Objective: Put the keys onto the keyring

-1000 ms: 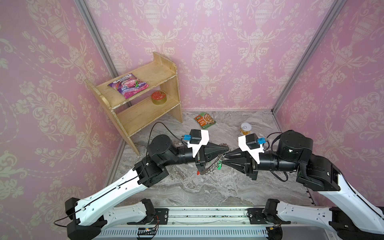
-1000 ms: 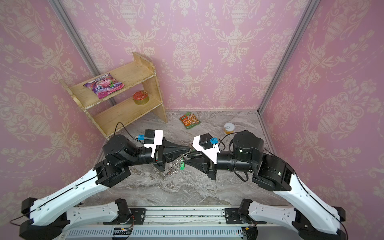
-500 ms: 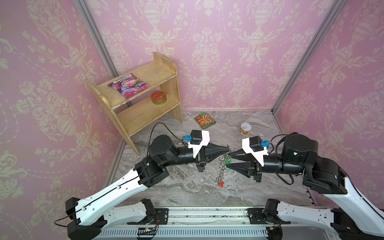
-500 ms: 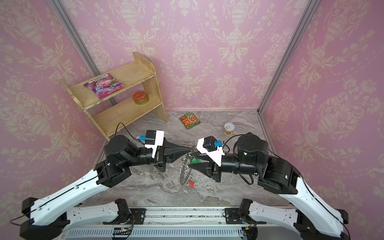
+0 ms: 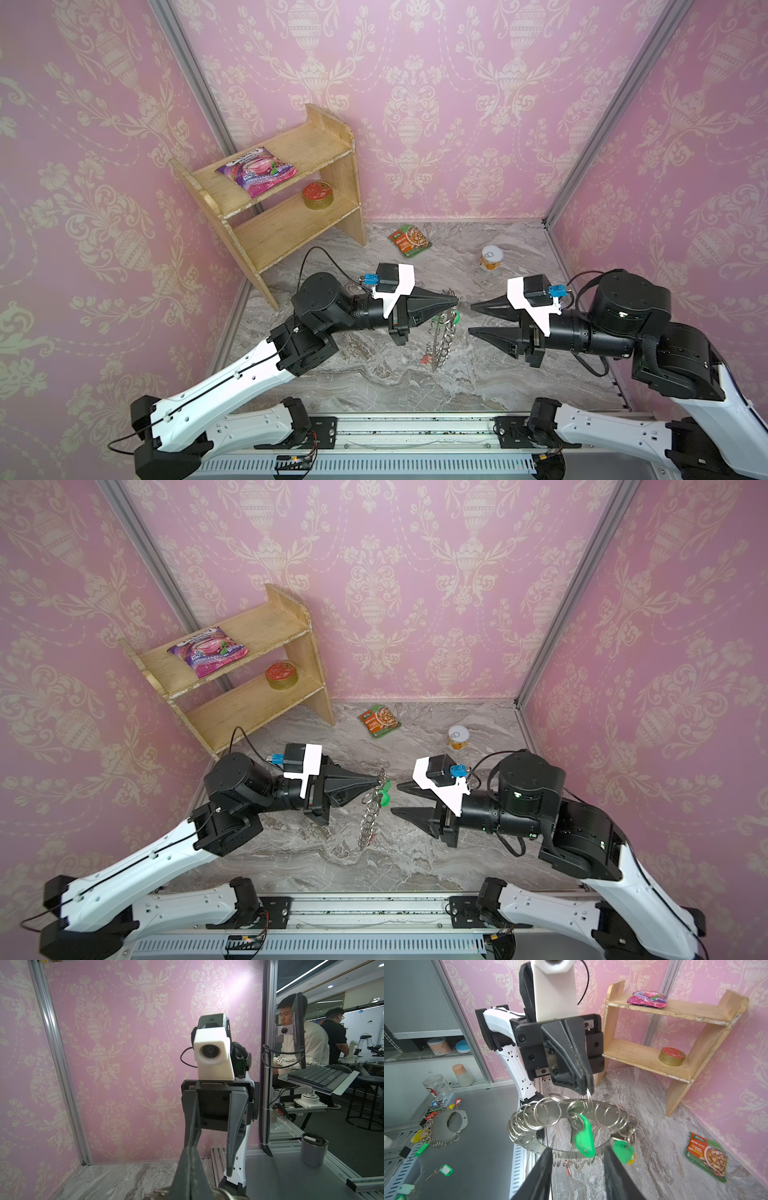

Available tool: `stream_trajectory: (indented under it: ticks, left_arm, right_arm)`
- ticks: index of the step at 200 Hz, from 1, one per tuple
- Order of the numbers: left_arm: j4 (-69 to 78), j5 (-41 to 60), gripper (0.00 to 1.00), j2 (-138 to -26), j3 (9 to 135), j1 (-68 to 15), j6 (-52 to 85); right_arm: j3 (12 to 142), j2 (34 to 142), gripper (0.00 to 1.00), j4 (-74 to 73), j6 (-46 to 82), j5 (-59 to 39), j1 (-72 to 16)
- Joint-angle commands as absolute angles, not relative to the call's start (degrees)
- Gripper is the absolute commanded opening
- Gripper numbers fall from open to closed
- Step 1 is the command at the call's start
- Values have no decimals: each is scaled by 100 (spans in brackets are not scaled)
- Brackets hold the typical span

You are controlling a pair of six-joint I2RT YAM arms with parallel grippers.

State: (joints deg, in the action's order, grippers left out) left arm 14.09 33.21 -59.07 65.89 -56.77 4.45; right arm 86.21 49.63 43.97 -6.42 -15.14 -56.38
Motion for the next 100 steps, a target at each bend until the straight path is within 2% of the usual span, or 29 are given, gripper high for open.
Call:
stream_trajectory:
  ticks: [1, 51, 100]
  left_arm:
    - [1870, 3589, 0, -5804, 6574, -5660, 561]
    - [1952, 3691, 0, -5862, 6591, -5660, 615]
    - [1966, 3727, 0, -5867, 6587, -5660, 624]
  right_arm:
    - [8719, 4927, 36, 4160, -699, -1469, -5665]
    - [8622, 5139, 26, 3769, -639, -1695, -5652]
    - [8578, 5183, 24, 3607, -591, -1751, -5643]
